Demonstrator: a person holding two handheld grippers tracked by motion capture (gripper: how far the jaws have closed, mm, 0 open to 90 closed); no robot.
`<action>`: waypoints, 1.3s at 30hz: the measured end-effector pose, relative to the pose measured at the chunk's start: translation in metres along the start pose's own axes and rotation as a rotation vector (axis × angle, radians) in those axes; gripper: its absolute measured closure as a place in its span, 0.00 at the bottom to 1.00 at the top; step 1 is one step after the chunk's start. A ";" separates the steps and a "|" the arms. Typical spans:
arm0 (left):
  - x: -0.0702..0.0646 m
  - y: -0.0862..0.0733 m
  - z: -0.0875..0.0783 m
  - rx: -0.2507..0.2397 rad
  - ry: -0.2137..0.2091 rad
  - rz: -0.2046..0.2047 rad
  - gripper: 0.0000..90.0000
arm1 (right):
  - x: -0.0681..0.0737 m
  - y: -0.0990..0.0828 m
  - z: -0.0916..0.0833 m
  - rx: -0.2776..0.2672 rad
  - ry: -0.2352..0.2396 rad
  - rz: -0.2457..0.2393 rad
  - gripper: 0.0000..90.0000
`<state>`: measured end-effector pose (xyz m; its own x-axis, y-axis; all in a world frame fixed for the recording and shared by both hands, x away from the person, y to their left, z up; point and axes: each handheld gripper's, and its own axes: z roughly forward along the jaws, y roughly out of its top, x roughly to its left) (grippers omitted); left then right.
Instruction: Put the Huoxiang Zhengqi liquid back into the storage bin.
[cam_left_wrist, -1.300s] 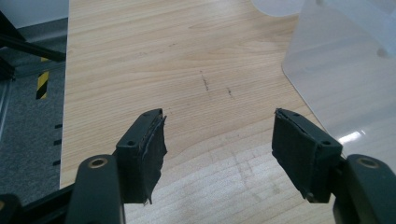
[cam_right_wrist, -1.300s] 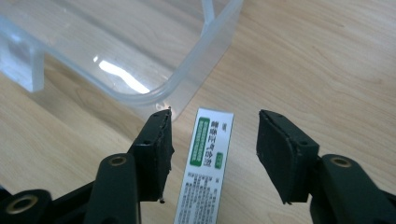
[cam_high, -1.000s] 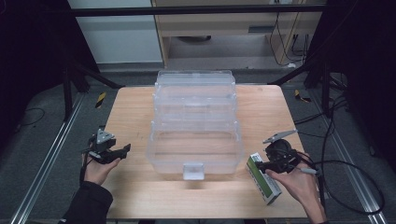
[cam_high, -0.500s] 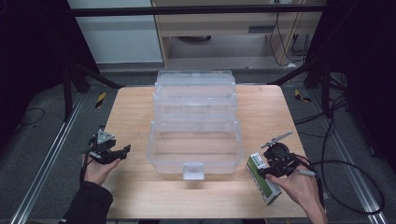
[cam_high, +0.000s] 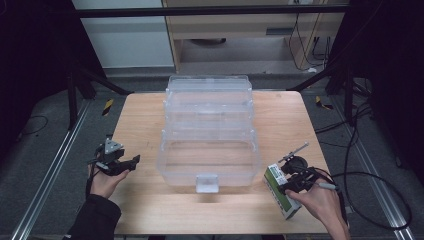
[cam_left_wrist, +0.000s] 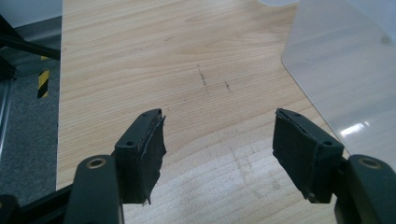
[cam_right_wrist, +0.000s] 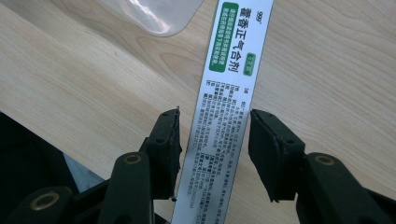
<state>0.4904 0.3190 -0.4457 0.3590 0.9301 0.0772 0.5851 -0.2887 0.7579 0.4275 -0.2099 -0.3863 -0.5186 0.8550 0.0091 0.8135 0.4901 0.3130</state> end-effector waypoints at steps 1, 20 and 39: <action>0.000 0.000 0.000 0.002 0.000 0.001 0.37 | 0.000 0.000 0.001 0.005 0.000 0.002 0.61; -0.002 0.000 0.002 0.016 -0.005 0.012 0.37 | -0.002 0.005 0.010 0.056 -0.010 0.035 0.69; -0.001 0.000 0.001 0.018 -0.006 0.009 0.37 | -0.008 0.008 0.008 0.094 0.001 0.050 0.71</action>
<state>0.4908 0.3174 -0.4466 0.3683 0.9262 0.0802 0.5950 -0.3011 0.7452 0.4406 -0.2111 -0.3916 -0.4773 0.8785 0.0230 0.8592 0.4610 0.2221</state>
